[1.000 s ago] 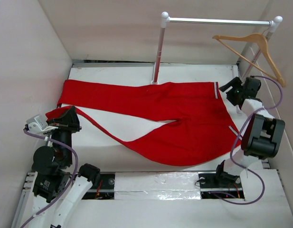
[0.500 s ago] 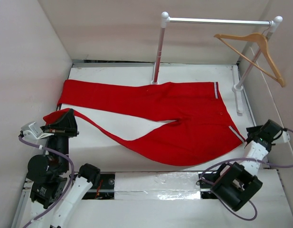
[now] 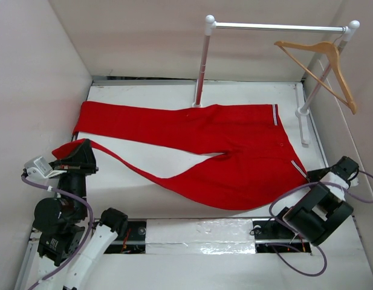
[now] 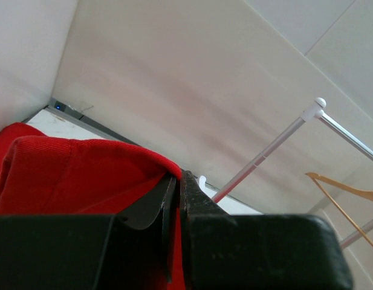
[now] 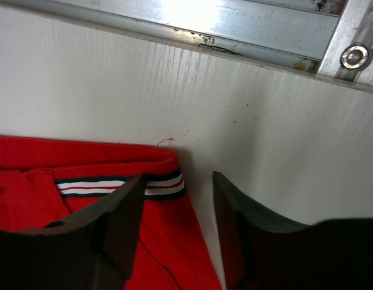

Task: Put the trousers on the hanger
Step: Fold the trousers at the center of the board.

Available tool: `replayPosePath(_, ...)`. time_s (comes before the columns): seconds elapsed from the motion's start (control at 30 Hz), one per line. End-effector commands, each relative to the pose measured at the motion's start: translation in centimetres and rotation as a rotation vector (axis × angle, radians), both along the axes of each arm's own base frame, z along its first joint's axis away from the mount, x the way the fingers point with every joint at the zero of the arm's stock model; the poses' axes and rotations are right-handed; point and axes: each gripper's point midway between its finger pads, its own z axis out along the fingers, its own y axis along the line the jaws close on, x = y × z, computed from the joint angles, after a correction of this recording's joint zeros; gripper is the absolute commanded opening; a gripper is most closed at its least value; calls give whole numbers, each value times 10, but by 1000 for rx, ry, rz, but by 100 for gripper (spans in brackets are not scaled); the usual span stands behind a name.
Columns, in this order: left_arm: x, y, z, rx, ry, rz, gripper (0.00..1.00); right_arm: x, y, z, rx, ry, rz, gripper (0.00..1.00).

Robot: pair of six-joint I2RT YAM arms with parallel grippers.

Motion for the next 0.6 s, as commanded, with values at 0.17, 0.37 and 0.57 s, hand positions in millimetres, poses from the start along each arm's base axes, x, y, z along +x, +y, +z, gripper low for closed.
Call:
replayPosePath(0.17,-7,16,21,-35,-58,69,0,27,-19,18,-33,-82,33,1)
replayPosePath(0.37,-22,38,24,-107,-99,153,0,18,-42,97,-271,-159,-51,0)
replayPosePath(0.57,-26,54,22,-165,-65,220,0,-13,-33,129,-333,-112,-143,0)
